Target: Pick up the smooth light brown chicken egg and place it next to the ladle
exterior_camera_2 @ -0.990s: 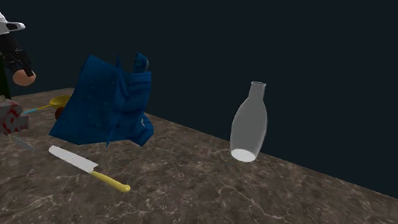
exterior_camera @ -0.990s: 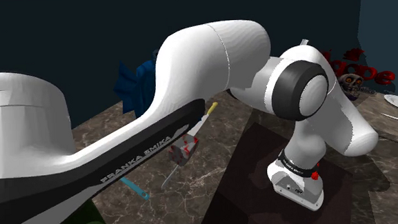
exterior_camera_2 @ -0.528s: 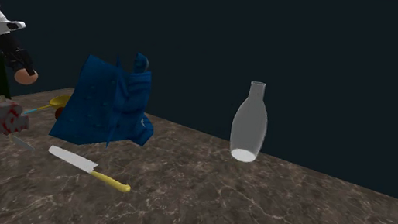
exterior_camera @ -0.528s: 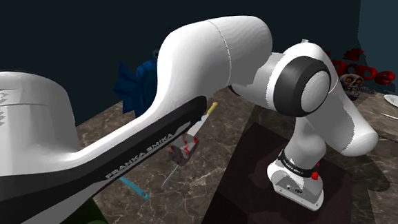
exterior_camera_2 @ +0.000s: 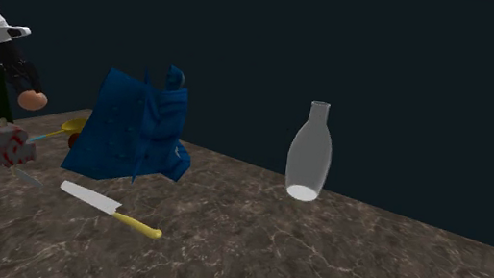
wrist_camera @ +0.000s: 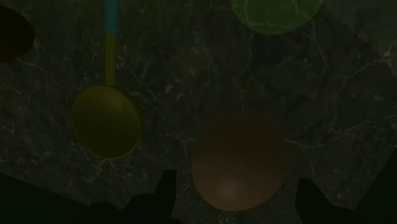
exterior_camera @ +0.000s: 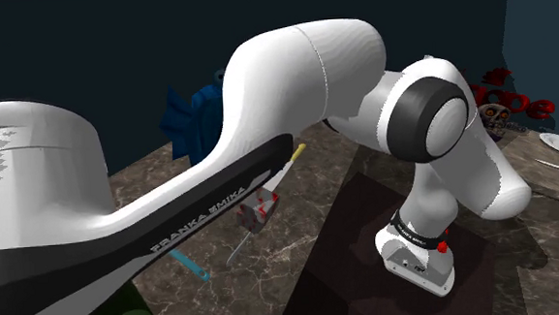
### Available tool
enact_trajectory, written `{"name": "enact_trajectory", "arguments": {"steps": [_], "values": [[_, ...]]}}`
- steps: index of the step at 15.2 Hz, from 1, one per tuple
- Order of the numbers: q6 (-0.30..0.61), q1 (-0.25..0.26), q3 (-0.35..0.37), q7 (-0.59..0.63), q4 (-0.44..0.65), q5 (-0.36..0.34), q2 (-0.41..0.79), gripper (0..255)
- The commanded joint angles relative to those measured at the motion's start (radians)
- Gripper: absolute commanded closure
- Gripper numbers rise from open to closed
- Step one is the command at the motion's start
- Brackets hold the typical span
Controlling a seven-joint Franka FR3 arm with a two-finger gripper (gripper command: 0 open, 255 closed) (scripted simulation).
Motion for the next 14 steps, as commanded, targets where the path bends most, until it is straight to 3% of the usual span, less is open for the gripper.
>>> {"name": "enact_trajectory", "arguments": {"steps": [1, 3, 4, 5, 9, 14], "values": [[-0.014, 0.002, -0.005, -0.008, -0.003, 0.002, 0.072, 0], [-0.026, 0.011, -0.006, -0.009, 0.018, 0.002, 0.081, 0], [-0.078, 0.038, -0.012, -0.035, 0.130, 0.002, 0.130, 0], [0.015, 0.000, -0.009, 0.007, -0.033, -0.001, 0.076, 0], [-0.086, 0.037, -0.004, -0.014, 0.052, 0.017, 0.055, 0], [-0.086, 0.037, -0.004, -0.015, 0.052, 0.017, 0.055, 0]]}}
